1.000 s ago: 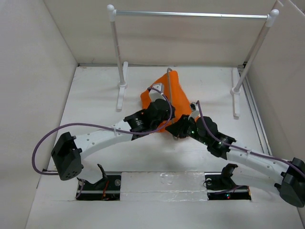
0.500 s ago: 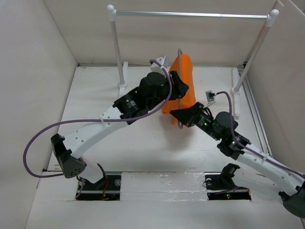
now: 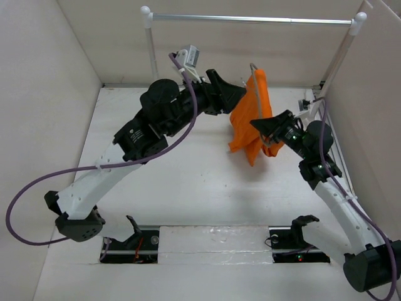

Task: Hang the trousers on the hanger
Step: Place the hanger at the clothesline.

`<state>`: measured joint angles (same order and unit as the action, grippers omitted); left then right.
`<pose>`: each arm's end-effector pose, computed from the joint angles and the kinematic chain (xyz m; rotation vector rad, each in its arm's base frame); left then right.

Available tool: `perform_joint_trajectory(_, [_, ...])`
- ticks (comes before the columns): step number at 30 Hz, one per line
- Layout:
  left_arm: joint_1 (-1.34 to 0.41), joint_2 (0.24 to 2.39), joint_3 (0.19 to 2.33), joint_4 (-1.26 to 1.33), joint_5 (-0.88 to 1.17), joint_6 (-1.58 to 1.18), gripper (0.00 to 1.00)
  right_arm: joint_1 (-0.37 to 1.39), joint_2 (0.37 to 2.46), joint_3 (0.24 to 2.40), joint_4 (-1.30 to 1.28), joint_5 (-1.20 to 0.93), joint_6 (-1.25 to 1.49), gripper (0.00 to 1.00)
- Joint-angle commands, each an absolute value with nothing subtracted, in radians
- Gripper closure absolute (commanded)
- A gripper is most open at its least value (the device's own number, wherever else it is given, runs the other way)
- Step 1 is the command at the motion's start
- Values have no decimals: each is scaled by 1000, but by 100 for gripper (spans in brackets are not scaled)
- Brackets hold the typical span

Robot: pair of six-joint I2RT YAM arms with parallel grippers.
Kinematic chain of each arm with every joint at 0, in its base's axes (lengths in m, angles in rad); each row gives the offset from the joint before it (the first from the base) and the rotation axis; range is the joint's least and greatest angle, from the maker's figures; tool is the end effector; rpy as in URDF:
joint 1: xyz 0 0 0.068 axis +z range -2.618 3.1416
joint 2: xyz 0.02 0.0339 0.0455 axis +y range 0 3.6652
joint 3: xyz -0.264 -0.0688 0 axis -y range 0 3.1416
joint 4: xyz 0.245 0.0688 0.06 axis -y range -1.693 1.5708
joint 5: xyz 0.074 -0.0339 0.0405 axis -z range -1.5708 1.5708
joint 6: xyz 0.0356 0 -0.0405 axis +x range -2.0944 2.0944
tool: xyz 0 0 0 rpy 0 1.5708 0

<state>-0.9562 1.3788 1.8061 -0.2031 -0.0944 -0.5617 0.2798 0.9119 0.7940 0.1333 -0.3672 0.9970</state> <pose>0.1610 -0.2223 0.5531 0.2002 1.4405 -1.2028 0.2040 0.0719 0.3547 0.2927 1.6827 1.2660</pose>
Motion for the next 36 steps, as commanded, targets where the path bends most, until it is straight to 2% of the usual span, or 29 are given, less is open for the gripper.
perform_joint_trajectory(1, [-957,1272,1746,-156,-136,-517,43,175,899,936,500,-491,1004,100])
perform_joint_trajectory(12, [-957,1120,1455,-196,-190,-546,44,-93,968,1011,785,-563,1251,100])
perform_joint_trajectory(16, [-957,1088,1378,-232,-199,-554,44,-165,1063,1042,929,-548,1372,100])
perform_joint_trajectory(17, [-957,1088,1362,-230,-199,-554,44,-166,1063,1042,930,-548,1373,100])
perform_joint_trajectory(20, [-957,1063,1307,-213,-184,-575,44,-176,1182,1093,1162,-522,1484,100])
perform_joint_trajectory(25, [-957,1060,1264,-203,-130,-592,44,-166,1348,1193,1321,-479,1558,100])
perform_joint_trajectory(36, [-957,1077,1227,-207,-117,-588,45,-146,1471,1210,1324,-368,1563,100])
